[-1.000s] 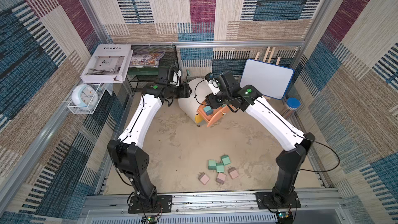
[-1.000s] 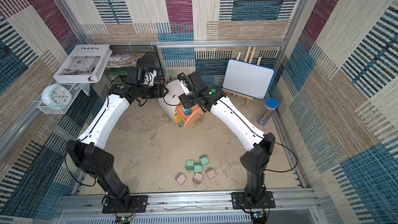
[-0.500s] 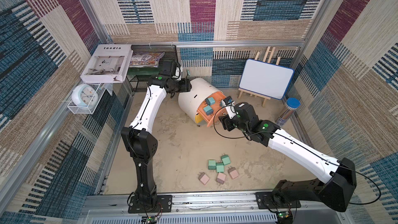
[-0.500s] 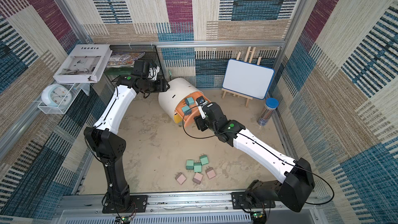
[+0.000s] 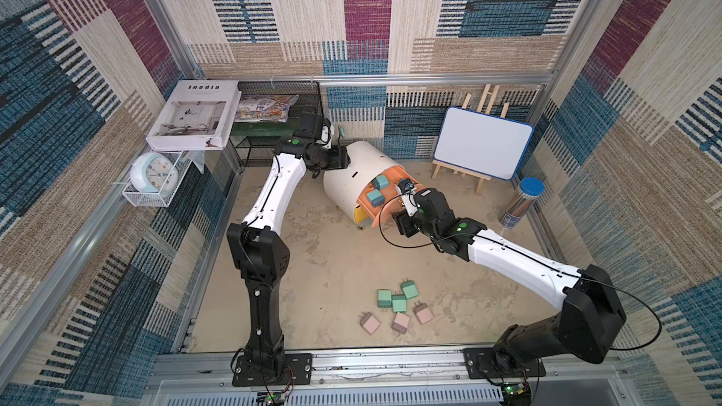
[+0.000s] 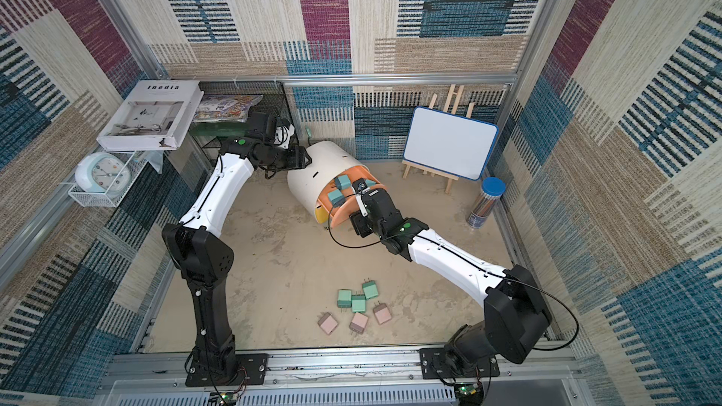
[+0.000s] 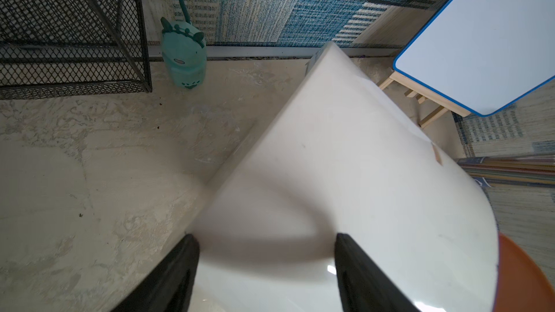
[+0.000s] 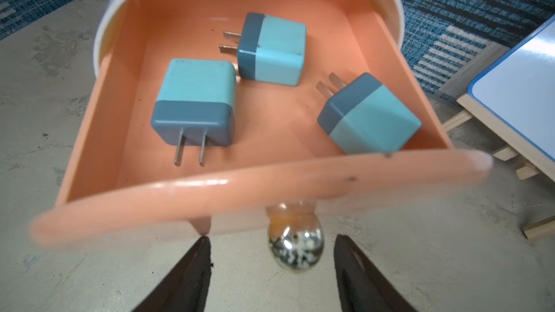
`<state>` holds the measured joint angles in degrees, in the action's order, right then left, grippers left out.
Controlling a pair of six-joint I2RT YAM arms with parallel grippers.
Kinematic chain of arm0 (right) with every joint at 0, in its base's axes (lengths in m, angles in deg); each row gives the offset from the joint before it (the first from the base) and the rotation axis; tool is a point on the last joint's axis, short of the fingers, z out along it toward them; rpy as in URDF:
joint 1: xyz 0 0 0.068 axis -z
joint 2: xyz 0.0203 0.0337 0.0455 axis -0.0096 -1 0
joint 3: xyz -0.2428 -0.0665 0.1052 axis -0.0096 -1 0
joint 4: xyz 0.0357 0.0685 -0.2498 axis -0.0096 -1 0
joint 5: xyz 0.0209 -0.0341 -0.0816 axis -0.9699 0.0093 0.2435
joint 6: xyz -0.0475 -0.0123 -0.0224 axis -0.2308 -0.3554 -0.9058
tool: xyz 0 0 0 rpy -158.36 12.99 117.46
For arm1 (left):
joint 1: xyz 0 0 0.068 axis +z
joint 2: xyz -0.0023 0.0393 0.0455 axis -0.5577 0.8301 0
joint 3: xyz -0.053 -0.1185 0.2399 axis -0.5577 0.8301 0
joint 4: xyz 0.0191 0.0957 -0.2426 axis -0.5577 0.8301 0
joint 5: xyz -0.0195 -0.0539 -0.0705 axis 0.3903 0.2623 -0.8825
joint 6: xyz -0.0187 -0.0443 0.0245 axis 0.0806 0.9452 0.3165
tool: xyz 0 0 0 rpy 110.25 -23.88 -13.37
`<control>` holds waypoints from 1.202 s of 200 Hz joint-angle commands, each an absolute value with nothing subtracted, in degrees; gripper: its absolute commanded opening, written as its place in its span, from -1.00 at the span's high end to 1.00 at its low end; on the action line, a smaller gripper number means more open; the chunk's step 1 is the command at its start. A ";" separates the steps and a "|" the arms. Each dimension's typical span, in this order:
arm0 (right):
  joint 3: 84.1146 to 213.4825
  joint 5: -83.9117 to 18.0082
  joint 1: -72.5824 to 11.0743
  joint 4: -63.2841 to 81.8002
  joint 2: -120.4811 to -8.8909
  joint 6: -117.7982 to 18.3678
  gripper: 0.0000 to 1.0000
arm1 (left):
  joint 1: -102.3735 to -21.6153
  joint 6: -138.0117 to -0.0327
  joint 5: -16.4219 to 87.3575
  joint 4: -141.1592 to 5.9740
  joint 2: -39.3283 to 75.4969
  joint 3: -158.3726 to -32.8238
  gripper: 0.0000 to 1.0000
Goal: Place the plugs into the drawer by color
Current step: Close the drawer in the storage box.
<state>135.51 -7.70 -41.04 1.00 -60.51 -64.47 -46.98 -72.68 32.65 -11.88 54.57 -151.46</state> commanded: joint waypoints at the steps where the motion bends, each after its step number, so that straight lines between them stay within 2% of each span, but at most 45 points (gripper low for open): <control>1: 137.82 -9.45 -40.66 4.87 -61.92 -65.09 -0.36 | -47.08 -72.71 31.79 -10.56 54.65 -150.68 -0.49; 104: 149.43 -17.35 -38.37 9.54 -72.41 -63.21 -0.33 | -47.17 -72.01 30.74 -10.58 53.06 -148.50 -0.48; 172: 152.02 -19.80 -37.45 11.64 -76.66 -61.56 -0.32 | -47.68 -71.74 30.03 -10.59 51.69 -147.39 -0.47; 210: 151.82 -21.74 -36.99 8.42 -73.23 -60.61 -0.31 | -47.43 -70.71 29.12 -10.58 47.67 -146.07 -0.46; 240: 141.01 -26.50 -35.77 14.59 -65.26 -53.47 -0.31 | -47.56 -69.66 29.23 -10.55 42.97 -143.33 -0.46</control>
<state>146.89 -22.14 -36.52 9.96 -69.34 -59.59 -47.46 -70.73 29.89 -10.73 45.63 -144.77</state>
